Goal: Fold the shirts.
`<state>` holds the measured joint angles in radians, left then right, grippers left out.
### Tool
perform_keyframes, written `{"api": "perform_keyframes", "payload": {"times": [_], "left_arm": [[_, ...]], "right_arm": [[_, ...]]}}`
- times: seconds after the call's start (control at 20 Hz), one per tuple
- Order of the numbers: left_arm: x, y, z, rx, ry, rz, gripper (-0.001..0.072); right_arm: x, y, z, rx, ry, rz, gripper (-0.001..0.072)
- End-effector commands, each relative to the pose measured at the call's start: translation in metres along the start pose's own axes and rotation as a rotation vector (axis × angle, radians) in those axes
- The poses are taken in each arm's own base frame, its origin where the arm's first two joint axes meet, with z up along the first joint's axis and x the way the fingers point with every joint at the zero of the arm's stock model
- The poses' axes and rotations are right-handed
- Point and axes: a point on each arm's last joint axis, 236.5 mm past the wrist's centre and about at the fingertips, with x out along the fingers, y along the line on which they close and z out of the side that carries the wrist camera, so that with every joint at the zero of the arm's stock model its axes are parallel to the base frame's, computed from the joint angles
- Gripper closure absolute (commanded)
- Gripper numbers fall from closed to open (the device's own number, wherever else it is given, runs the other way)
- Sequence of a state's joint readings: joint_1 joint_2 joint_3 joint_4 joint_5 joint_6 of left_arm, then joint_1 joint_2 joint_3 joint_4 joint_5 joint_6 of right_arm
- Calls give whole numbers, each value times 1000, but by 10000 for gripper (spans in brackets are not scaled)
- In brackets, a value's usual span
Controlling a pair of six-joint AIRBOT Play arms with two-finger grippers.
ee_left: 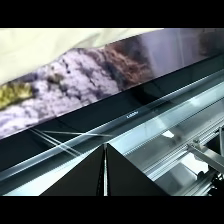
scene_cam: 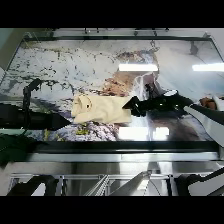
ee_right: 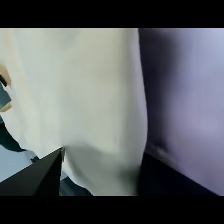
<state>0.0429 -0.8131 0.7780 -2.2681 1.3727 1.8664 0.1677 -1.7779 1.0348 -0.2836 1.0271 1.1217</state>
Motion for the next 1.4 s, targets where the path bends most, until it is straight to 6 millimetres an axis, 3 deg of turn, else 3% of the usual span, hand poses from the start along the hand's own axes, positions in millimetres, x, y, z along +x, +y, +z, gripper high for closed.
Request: {"api": "perform_keyframes", "payload": {"times": [0.0, 0.05, 0.15, 0.3, 0.4, 0.45, 0.55, 0.6, 0.75, 0.9, 1.0, 1.1, 1.15, 1.2, 1.35], "left_arm": [[0, -3, 1, -4, -7, -11, 683], [0, -3, 1, -4, -7, -11, 683], [0, -3, 1, -4, -7, -12, 684], [0, -3, 1, -4, -6, -11, 683], [0, -3, 1, -4, -5, -11, 683], [0, -2, 1, -4, -5, -10, 683], [0, -2, 1, -4, -6, -10, 683], [0, -2, 1, -4, -7, -9, 683], [5, 2, 1, -21, 14, -13, 683], [18, 11, -1, -64, 68, -22, 683], [27, 17, -6, -94, 119, -32, 683], [32, 21, -7, -104, 141, -36, 683], [33, 23, -6, -96, 140, -35, 684], [35, 25, -5, -93, 140, -34, 683], [37, 25, -11, -98, 173, -43, 683]], "right_arm": [[16, 28, 6, -7, -39, 129, 401], [15, 37, 11, -16, -62, 166, 546], [10, 50, 20, -15, -101, 219, 690], [-20, 65, 42, -44, -186, 253, 693], [-75, 66, 69, -52, -286, 262, 693], [-114, 55, 84, -47, -350, 227, 693], [-200, 18, 97, -8, -472, 91, 693], [-241, -4, 95, 18, -522, 10, 693], [-341, -63, 63, 104, -631, -187, 694], [-452, -94, 31, 175, -892, -332, 694], [-541, -103, -9, 229, -1158, -427, 694], [-609, -122, -76, 317, -1342, -626, 694], [-622, -139, -101, 403, -1368, -703, 694], [-618, -159, -114, 499, -1353, -730, 694], [-580, -206, -125, 615, -1222, -726, 693]]}}
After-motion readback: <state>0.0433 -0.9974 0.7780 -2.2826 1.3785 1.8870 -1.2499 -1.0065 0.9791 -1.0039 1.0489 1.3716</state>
